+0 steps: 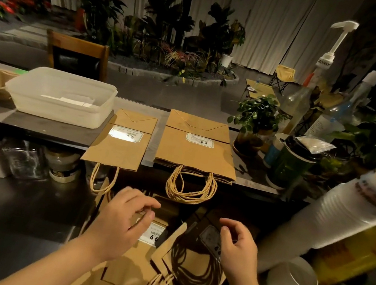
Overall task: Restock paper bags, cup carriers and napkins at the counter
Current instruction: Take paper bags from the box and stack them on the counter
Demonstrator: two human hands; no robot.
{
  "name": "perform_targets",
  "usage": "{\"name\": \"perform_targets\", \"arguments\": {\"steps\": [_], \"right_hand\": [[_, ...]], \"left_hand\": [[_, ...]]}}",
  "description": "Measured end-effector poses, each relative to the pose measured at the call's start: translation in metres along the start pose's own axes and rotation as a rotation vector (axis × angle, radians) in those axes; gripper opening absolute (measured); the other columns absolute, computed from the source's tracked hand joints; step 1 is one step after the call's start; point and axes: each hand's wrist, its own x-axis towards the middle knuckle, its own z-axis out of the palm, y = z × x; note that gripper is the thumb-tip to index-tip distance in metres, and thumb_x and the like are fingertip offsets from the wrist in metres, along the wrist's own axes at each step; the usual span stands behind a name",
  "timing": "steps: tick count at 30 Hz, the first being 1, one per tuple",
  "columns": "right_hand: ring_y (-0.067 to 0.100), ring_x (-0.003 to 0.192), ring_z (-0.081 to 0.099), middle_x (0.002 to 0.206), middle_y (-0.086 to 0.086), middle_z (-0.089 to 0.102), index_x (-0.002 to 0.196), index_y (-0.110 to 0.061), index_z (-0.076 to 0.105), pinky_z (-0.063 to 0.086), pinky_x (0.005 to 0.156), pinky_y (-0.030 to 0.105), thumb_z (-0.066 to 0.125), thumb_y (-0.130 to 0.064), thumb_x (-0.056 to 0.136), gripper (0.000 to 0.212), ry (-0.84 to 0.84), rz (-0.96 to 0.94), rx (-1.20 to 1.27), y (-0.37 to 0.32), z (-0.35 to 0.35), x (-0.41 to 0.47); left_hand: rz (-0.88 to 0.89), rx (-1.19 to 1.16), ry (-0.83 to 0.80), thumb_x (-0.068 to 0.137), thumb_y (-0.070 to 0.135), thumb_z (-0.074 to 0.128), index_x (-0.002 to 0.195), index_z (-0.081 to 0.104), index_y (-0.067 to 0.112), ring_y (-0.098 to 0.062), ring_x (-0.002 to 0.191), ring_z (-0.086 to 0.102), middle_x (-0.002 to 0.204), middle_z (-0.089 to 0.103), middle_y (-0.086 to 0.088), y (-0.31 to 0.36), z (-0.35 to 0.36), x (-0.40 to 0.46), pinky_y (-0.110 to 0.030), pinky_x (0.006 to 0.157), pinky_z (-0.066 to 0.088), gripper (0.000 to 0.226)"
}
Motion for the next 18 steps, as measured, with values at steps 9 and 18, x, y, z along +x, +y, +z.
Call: {"name": "perform_targets", "arguments": {"steps": [9,18], "right_hand": [[0.009,0.101,0.057,0.115,-0.006,0.056,0.114,-0.03,0.063,0.053,0.089,0.034,0.058,-0.025,0.098,0.017,0.089,0.145,-0.09,0.012,0.003,-0.018],[0.032,0.138,0.034,0.155,0.013,0.022,0.149,-0.018,0.034,0.039,0.11,0.042,0.064,-0.023,0.094,0.063,0.079,0.444,-0.093,0.005,0.009,-0.045]], "left_hand": [[-0.476,-0.07,-0.168,0.102,0.036,0.056,0.119,0.055,0.047,-0.005,0.112,0.054,0.12,0.05,0.022,0.0,0.029,-0.02,-0.03,0.096,0.053,0.021],[-0.577,0.051,-0.371,0.102,0.038,0.055,0.154,0.042,0.029,-0.011,0.129,0.052,0.14,0.057,0.01,0.019,0.057,-0.008,-0.032,0.108,0.046,0.054]]}}
